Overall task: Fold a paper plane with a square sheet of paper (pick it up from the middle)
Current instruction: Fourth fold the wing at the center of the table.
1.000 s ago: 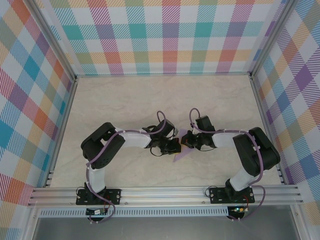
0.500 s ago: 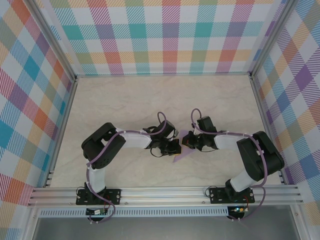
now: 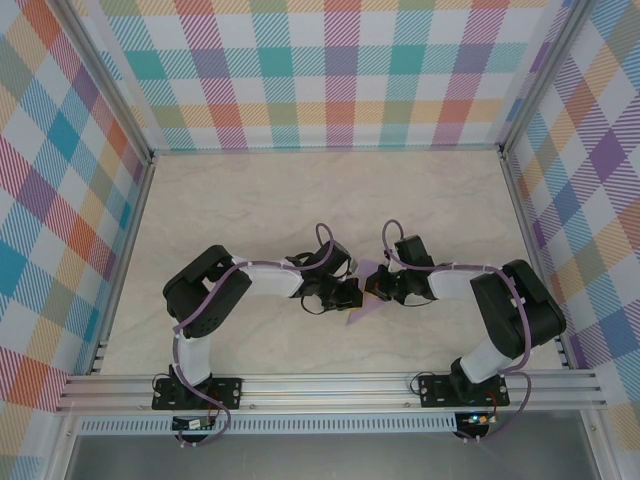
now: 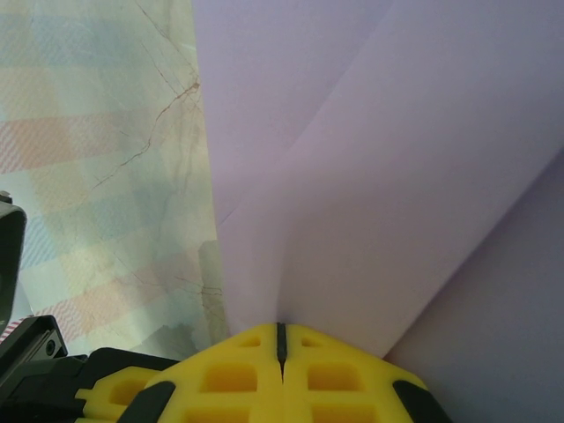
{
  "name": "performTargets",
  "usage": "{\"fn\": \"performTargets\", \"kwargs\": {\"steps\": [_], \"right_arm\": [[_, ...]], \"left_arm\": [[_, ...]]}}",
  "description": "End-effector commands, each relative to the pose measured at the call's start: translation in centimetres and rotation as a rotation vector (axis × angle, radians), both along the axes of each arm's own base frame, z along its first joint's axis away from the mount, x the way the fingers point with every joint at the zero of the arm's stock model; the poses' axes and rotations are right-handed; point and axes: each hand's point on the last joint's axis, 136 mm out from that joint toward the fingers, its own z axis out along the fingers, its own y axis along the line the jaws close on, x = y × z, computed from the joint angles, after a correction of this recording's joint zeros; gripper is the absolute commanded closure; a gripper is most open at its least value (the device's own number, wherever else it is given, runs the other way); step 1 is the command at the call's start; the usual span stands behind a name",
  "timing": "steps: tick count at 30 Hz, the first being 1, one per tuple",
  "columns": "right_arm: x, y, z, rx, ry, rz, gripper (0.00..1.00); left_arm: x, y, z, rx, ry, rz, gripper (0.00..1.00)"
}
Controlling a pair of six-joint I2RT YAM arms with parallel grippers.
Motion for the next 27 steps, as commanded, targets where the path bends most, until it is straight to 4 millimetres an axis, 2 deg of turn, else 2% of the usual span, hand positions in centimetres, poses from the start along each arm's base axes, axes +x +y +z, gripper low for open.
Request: {"fn": "performTargets", "kwargs": {"steps": [1, 6, 10, 16, 22, 27], "right_arm": [[-1.8, -2.0, -3.1, -0.11, 0.076, -0.02, 1.0], [-1.9, -2.2, -3.3, -0.123, 0.087, -0.024, 1.0], [-2.0, -2.5, -3.5, -0.141, 0.096, -0.03, 1.0], [-2.0, -2.7, -3.8, -0.158, 0.105, -0.035, 1.0], [-2.0, -2.8, -3.9, -0.168, 0.112, -0.037, 1.0], [-2.0, -2.8, -3.9, -0.169, 0.115, -0.037, 1.0]], "left_arm": [[-0.1, -0.8, 0.1, 0.002, -0.029, -0.024, 0.94], [-1.1, 0.1, -1.1, 0.028, 0.013, -0.026, 0.94], [-2.6, 1.6, -1.7, 0.06, 0.046, -0.043, 0.94], [-4.2, 3.2, -1.6, 0.066, 0.061, -0.062, 0.96], [-4.7, 3.5, -0.4, 0.05, 0.02, -0.114, 0.97], [-2.5, 1.7, 3.0, -0.028, -0.09, -0.091, 0.97]]}}
